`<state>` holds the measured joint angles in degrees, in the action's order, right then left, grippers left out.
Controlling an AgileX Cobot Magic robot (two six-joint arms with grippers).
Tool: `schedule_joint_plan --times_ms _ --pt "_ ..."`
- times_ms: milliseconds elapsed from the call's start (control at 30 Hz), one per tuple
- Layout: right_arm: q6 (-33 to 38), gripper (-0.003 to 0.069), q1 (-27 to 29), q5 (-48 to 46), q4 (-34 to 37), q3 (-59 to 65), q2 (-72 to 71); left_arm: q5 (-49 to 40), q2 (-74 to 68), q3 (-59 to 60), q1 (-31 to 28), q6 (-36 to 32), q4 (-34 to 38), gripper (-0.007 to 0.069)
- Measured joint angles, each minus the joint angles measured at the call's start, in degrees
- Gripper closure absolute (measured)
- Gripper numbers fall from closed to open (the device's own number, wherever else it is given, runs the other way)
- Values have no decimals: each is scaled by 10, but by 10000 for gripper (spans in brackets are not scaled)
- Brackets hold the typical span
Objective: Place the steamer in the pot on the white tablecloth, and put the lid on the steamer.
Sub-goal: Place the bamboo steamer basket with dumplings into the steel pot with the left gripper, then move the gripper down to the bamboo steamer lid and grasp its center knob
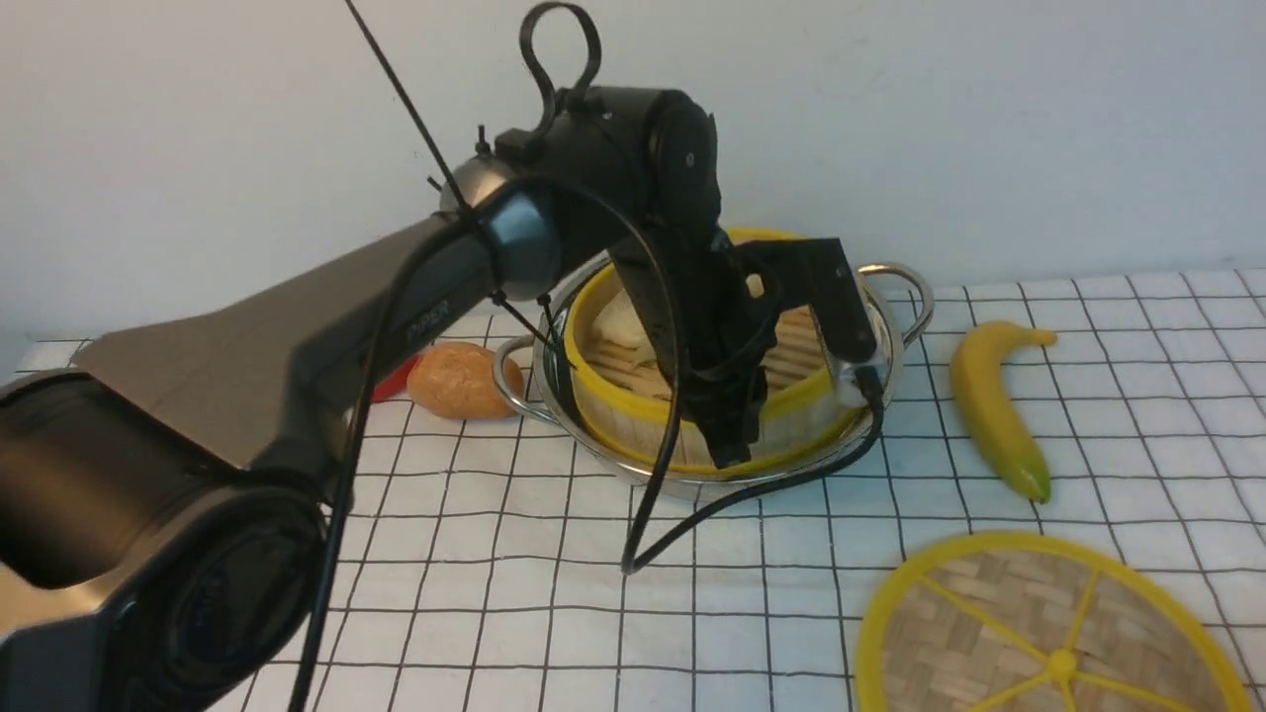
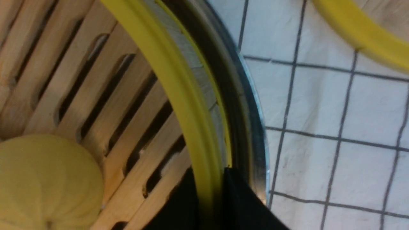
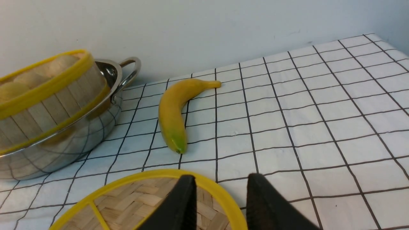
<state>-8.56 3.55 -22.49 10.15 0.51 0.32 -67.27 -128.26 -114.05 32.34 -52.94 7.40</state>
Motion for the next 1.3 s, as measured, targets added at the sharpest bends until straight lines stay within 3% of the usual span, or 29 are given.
schedule_joint_plan --times_ms 367,500,767,900,1000,1133,1200,1300 --pt "0 417 0 0 0 0 0 14 -25 -10 0 39 10 564" --pt "0 417 0 0 0 0 0 1 -25 -33 0 79 5 507" --pt "-1 417 0 0 0 0 0 -20 -25 -91 0 140 -28 48" --pt "-1 417 0 0 0 0 0 -22 -24 -125 0 192 -57 -47" --pt "-1 417 0 0 0 0 0 -24 -13 -164 0 238 -89 -51" --pt "-1 417 0 0 0 0 0 -25 15 -227 -1 342 -106 2" --pt "0 417 0 0 0 0 0 -24 34 -272 -1 434 -107 60" --pt "0 417 0 0 0 0 0 -24 44 -311 -1 509 -108 132"
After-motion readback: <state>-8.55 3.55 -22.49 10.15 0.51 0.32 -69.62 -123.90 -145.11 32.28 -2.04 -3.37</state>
